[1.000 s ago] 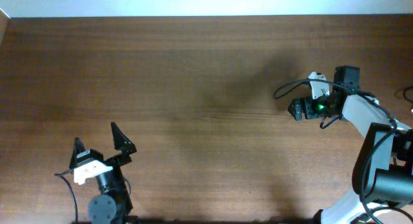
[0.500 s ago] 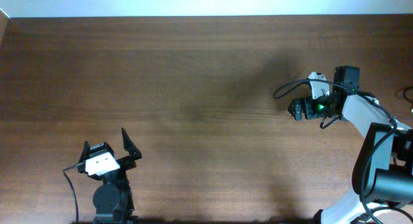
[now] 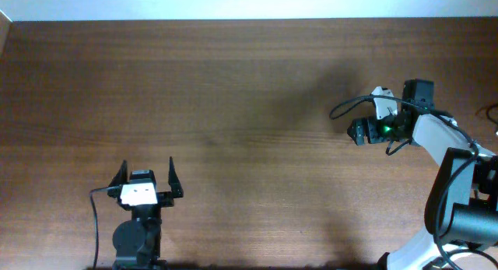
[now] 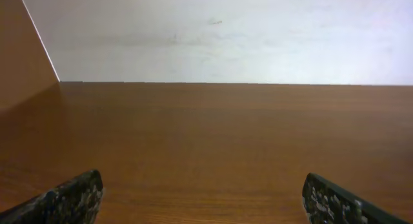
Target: Untangle cables
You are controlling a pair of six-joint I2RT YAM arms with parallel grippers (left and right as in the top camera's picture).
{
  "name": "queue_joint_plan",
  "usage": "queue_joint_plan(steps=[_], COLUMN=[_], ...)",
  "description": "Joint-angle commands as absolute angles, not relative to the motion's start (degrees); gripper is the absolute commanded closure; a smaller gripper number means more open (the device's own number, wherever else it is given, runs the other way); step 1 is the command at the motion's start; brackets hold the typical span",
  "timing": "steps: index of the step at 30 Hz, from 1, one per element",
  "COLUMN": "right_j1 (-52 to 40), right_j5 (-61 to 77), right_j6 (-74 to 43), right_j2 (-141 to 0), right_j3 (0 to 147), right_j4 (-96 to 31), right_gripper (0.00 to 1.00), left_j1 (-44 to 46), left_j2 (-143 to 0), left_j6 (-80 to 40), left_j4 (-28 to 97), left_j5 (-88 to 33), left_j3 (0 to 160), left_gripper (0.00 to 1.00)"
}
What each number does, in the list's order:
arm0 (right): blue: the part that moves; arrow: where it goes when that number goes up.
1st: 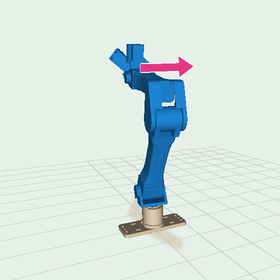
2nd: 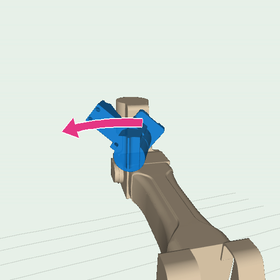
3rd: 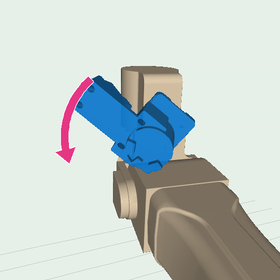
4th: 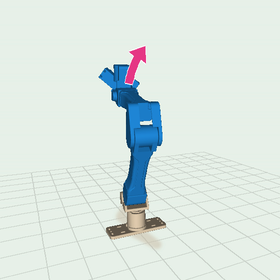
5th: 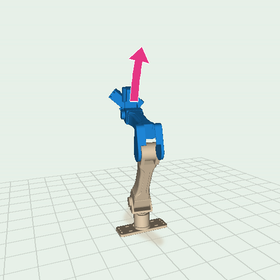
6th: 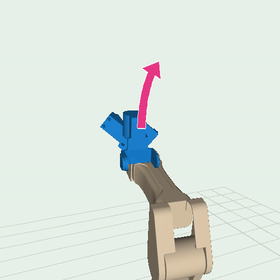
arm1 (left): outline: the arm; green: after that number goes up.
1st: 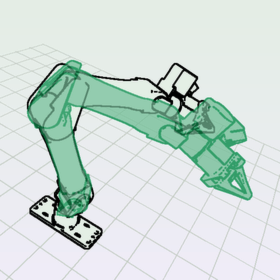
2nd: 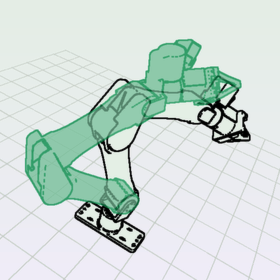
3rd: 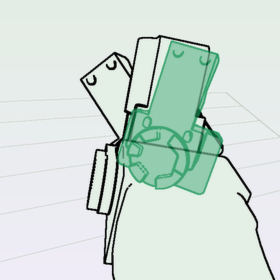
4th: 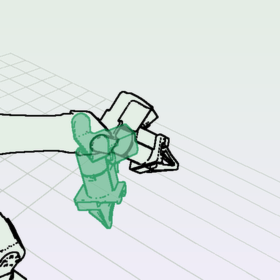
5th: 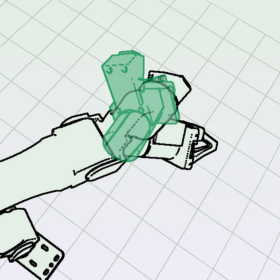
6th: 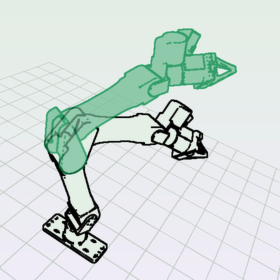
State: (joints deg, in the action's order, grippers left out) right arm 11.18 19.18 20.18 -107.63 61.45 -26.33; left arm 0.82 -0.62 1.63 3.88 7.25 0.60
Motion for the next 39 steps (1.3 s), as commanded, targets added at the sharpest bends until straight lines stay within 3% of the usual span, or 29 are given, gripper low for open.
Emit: queue_joint_plan(steps=[1, 6, 25, 39], right_j1=[10.9, 10.9, 12.58, 6.33], right_j5=[17.37, 17.37, 17.19, 17.34], right_j6=[19.05, 19.05, 19.05, 19.05], right_j2=[-113.67, -113.67, -112.16, -59.22], right_j3=[57.54, 57.54, 57.52, 57.43], right_j4=[-28.21, -28.21, -27.59, -27.64], right_gripper=[0.01, 0.01, 0.01, 0.02], left_j1=[0.58, 0.58, 0.69, 0.69], left_j2=[-0.3, -0.3, -0.3, -0.3], left_j6=[-2.13, 1.5, 0.67, 0.67], left_j4=[4.47, 4.99, 4.84, 4.84], left_j5=[5.74, 0.19, -0.23, -0.23], left_j3=[0.54, 0.54, 0.56, 0.56], left_gripper=[0.01, 0.01, 0.01, 0.01])
